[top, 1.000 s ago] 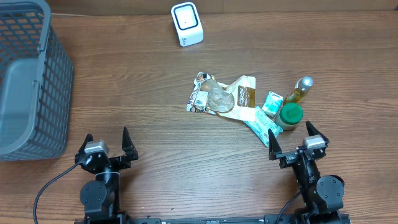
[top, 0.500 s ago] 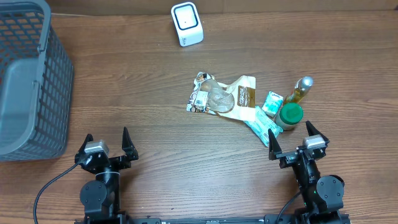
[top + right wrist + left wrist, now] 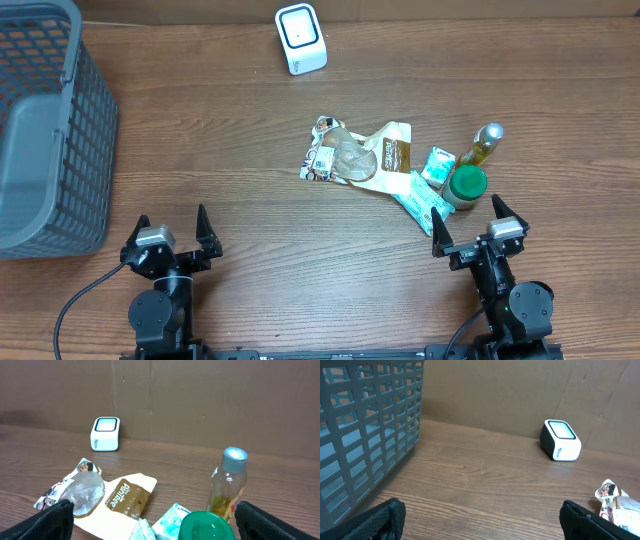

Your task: Scan the item barcode

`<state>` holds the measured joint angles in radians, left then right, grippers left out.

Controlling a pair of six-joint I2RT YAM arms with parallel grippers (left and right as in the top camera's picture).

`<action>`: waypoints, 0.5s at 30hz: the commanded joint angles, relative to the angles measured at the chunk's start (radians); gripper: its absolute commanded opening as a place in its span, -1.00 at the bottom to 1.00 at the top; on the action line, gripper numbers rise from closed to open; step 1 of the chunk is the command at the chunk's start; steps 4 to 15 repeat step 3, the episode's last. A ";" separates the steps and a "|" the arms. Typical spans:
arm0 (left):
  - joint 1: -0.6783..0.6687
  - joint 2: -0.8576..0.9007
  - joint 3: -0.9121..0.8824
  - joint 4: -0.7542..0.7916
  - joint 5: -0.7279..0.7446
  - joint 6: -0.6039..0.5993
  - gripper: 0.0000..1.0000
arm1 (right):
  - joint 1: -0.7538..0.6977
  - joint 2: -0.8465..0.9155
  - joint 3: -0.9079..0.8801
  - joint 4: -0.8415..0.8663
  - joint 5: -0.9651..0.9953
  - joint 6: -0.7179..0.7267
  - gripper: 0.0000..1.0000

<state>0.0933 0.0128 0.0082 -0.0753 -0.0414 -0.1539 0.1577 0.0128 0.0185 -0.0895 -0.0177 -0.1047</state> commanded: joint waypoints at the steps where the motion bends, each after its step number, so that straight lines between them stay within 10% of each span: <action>1: -0.002 -0.008 -0.003 0.003 -0.011 0.016 0.99 | -0.003 -0.010 -0.010 0.005 0.013 0.003 1.00; 15: -0.002 -0.008 -0.003 0.003 -0.010 0.016 0.99 | -0.003 -0.010 -0.010 0.005 0.013 0.003 1.00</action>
